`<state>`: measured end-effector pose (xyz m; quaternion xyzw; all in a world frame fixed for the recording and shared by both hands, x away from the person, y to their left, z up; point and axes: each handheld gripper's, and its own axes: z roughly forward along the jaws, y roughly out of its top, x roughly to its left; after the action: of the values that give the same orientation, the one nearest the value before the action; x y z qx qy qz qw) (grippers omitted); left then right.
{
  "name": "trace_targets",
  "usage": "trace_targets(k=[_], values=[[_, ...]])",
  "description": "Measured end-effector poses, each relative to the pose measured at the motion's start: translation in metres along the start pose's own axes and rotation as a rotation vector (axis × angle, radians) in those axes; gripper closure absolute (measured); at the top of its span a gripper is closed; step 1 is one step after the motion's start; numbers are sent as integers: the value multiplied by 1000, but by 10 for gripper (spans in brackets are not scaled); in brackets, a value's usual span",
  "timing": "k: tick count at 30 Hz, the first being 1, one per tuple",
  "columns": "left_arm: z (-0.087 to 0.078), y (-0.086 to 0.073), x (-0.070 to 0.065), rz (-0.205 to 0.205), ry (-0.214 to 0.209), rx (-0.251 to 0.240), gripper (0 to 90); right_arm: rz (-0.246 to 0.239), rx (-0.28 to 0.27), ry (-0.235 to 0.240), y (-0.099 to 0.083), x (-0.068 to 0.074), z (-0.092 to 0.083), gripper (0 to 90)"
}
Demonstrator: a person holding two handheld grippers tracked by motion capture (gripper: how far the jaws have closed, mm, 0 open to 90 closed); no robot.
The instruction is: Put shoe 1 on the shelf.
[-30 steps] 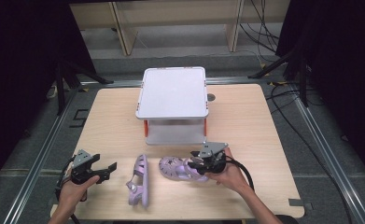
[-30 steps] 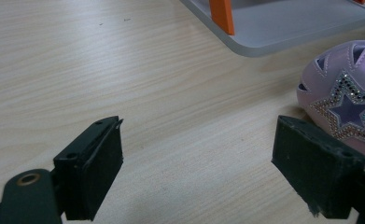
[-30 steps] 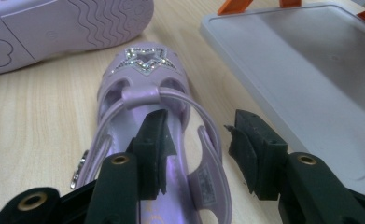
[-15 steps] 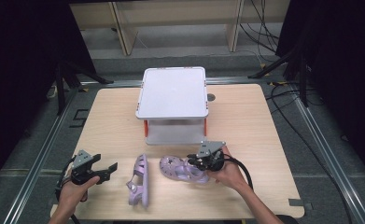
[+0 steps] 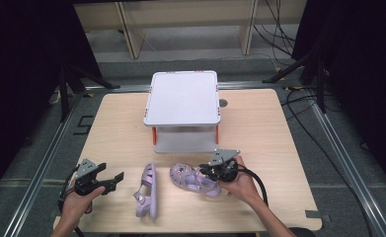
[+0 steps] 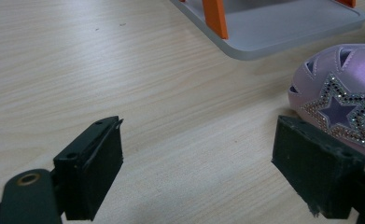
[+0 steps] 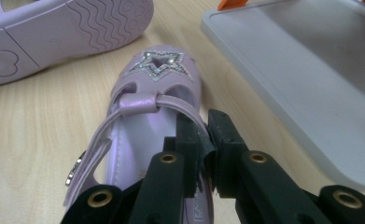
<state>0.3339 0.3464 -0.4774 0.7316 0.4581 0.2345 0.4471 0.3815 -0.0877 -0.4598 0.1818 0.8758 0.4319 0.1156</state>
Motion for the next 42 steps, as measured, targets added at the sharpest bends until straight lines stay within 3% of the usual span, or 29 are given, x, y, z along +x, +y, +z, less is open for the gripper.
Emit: trace_targets(k=[4, 5, 8, 15, 17, 18, 21, 24, 31, 34, 36, 37, 38, 41, 42], values=[[0, 0, 0, -2, 2, 2, 156, 36, 5, 2, -1, 3, -3, 833], [0, 0, 0, -1, 2, 1, 156, 87, 2, 14, -1, 7, -7, 814], [0, 0, 0, -5, 5, -1, 155, 179, -19, 33, -2, 14, -12, 774], [-1, 0, 0, -1, 3, 1, 156, 238, -17, 32, -4, 27, -17, 764], [-1, -1, 0, -6, 6, 0, 155, 244, -22, 35, -5, 30, -18, 724], [-3, -1, -1, -19, 22, 17, 156, 223, -19, 25, -5, 35, -19, 698], [-1, 0, 0, 0, 4, 1, 155, 214, -11, 7, -4, 40, -21, 654], [-1, 0, 0, -6, 6, 1, 156, 226, 2, -13, -4, 46, -22, 595], [-1, 0, 0, -3, 2, 1, 156, 192, 25, -43, -5, 49, -29, 585], [-1, 0, -1, -5, 4, -1, 155, 194, 34, -28, -5, 50, -32, 588], [-1, 0, 0, -5, 6, 1, 155, 200, 21, 10, -8, 53, -39, 629], [-1, 0, 0, -5, 6, 1, 156, 199, 19, 9, -9, 53, -40, 629], [-1, 0, 1, 24, 5, 11, 155, 201, 24, 11, -11, 54, -41, 635], [0, 0, -1, 2, 0, -1, 156, 212, 23, 14, -13, 53, -42, 658], [-1, 0, 1, 20, 9, 12, 155, 229, 18, 24, -14, 54, -43, 697]])
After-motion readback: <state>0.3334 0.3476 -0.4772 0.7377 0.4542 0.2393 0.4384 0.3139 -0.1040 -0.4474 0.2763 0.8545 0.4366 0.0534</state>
